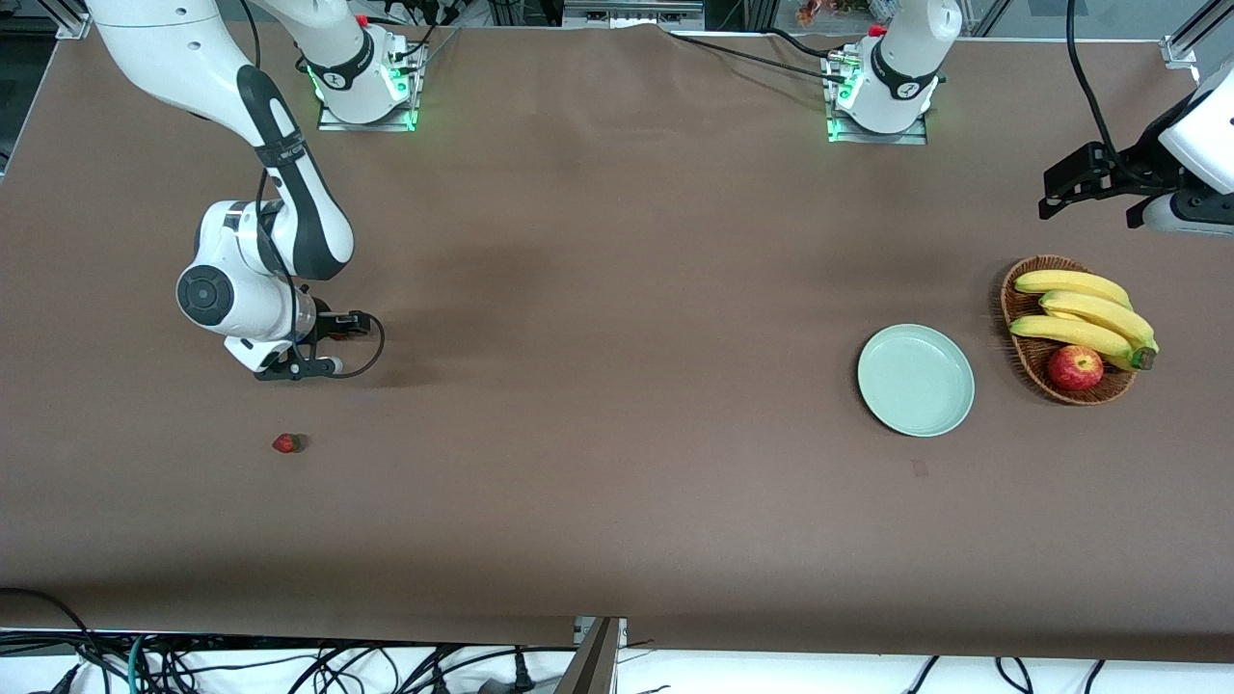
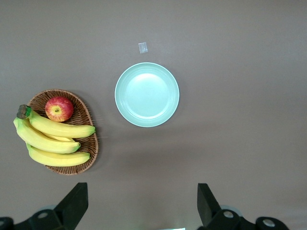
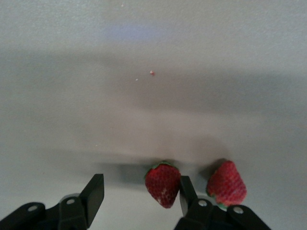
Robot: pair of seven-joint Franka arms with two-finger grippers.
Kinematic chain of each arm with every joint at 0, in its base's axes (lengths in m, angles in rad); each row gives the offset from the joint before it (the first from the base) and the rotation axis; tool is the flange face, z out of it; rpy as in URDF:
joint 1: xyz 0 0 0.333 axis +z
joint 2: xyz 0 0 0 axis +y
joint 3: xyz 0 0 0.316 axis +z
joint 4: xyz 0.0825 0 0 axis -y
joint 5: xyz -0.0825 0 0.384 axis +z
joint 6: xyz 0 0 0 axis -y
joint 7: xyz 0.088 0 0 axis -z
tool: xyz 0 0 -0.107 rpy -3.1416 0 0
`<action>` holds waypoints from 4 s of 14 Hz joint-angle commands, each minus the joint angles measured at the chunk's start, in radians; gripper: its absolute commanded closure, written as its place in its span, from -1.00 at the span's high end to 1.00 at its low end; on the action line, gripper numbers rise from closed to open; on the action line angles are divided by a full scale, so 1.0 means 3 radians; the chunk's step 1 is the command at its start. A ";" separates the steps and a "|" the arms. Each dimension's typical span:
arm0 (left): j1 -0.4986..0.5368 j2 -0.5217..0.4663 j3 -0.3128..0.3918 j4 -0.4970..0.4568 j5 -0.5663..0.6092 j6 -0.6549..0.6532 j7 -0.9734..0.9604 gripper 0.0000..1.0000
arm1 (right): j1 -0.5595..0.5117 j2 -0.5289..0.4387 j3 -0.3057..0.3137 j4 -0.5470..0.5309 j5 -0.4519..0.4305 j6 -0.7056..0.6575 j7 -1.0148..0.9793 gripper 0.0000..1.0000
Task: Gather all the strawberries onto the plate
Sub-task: 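Reach the right gripper down to the red strawberries, then grasp one strawberry with the right gripper and lift it, then set the strawberry mid-table with the right gripper while the left gripper approaches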
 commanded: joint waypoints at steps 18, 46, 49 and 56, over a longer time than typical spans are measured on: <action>0.0021 0.0028 -0.0006 0.0052 0.0090 -0.0072 -0.0003 1.00 | 0.0104 0.0077 0.0137 0.0794 0.0203 -0.0623 0.0209 -0.69; 0.0026 0.0028 0.0004 0.0052 0.0090 -0.0072 0.0007 1.00 | 0.2206 0.2107 0.0838 0.2877 0.0566 0.2244 0.3917 0.23; 0.0026 0.0028 0.0004 0.0052 0.0090 -0.0072 0.0012 1.00 | 0.2165 0.2036 0.0833 0.2852 0.0566 0.2194 0.3891 0.34; 0.0021 0.0400 -0.0006 0.0052 0.0033 -0.0188 0.0007 1.00 | 0.1808 0.1423 0.0598 0.2852 0.0526 0.0529 0.3581 0.45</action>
